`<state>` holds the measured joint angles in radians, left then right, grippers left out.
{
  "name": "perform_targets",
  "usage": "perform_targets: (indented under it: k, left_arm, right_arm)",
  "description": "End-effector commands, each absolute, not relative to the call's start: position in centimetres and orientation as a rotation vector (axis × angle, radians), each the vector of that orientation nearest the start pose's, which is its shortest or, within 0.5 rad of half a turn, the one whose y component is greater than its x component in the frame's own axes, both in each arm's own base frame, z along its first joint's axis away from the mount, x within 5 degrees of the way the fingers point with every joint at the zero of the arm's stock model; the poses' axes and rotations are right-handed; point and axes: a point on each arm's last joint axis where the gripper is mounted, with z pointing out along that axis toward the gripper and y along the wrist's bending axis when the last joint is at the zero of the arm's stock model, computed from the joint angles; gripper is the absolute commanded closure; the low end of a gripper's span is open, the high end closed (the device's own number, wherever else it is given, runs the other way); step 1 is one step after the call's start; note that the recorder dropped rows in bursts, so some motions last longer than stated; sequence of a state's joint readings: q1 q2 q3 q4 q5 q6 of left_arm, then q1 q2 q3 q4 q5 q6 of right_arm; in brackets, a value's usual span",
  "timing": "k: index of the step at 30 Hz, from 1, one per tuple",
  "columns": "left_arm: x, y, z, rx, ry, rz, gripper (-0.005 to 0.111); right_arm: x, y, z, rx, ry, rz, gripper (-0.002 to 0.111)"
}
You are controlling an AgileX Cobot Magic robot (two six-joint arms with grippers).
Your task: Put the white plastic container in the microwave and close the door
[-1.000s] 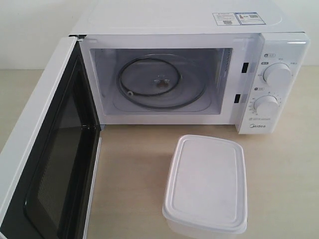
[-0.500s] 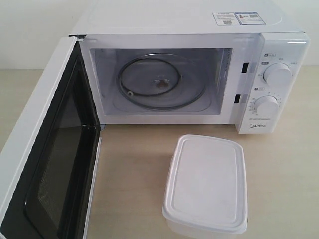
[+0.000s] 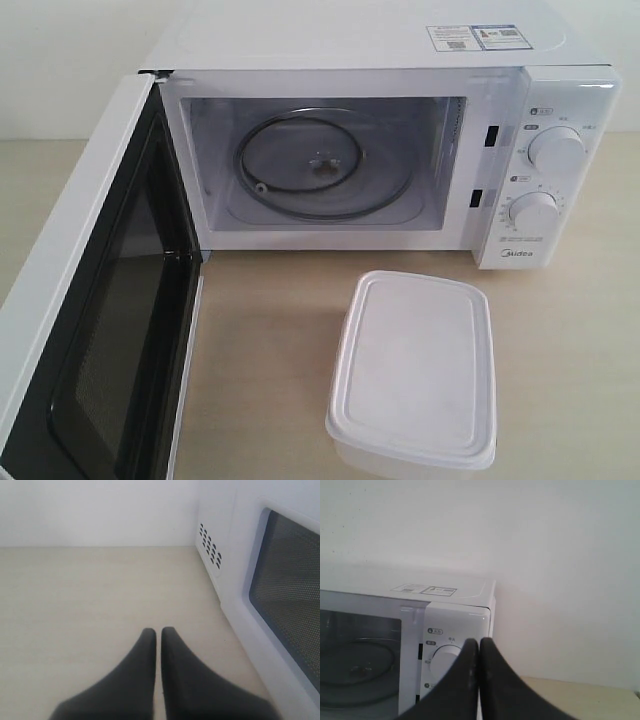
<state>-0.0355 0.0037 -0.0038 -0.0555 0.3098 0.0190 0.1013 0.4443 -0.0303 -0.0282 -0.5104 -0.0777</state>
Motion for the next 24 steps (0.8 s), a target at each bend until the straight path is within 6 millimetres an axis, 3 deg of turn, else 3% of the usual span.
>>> perform_targets:
  k: [1,24]
  left_arm:
    - [5.42,-0.33,18.54,0.000,1.791,-0.072,0.102]
    - [5.42,-0.33,18.54,0.000,1.791,-0.072,0.102]
  right_arm:
    - [9.55,1.10,24.11,-0.156,1.345,0.002,0.109]
    - [9.55,1.10,24.11,-0.074,1.353,0.103,0.109]
